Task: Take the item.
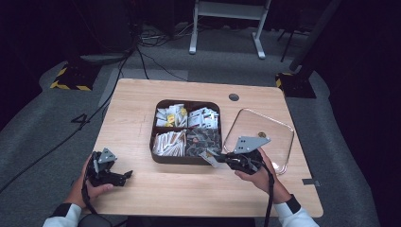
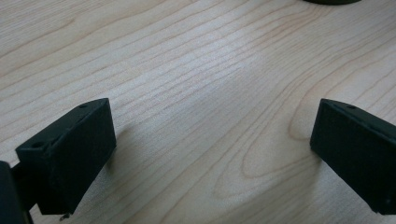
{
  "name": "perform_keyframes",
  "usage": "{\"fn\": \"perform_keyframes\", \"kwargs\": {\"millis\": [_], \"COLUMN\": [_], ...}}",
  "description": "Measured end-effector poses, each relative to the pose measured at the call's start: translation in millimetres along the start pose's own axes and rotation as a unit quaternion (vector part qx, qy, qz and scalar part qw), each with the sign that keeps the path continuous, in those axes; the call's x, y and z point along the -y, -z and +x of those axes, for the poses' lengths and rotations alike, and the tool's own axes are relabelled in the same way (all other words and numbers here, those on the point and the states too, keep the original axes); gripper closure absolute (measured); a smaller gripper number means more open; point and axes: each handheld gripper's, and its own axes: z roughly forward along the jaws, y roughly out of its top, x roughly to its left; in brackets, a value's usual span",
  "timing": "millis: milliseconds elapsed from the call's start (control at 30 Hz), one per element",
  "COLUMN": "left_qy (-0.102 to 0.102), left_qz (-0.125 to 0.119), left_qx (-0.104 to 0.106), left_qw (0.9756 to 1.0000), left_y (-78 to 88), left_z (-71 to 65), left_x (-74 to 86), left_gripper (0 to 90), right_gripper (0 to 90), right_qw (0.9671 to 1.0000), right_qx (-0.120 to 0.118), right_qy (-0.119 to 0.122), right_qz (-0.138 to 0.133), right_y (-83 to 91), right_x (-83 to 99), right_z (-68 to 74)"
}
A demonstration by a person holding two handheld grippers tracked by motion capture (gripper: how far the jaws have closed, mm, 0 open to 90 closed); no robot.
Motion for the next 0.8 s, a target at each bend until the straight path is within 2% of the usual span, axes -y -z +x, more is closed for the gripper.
{"fn": "perform_keyframes", "kwargs": {"millis": [233, 400, 800], "left_qy": [0.000, 0.000, 0.000], "left_qz": [0.000, 0.000, 0.000], "left_qx": [-0.001, 0.000, -0.001], "left_qw": [1.0000, 1.0000, 1.0000], "left_y": [0.1, 0.0, 0.1], "left_z": [0.0, 0.0, 0.0], "left_x": [0.0, 0.0, 0.0], "left_gripper": [0.4, 0.4, 0.4], "right_gripper": [90.0, 90.0, 90.0], "right_qw": [0.9995, 0.9990, 0.9947], "right_qx": [-0.022, -0.032, -0.067], "right_qy": [0.012, 0.017, 0.030], "right_qz": [0.018, 0.027, 0.071], "right_y": [-7.9, -13.1, -40.4], "right_x": [6.0, 8.5, 17.4], "right_z": [15.5, 21.3, 39.9]}}
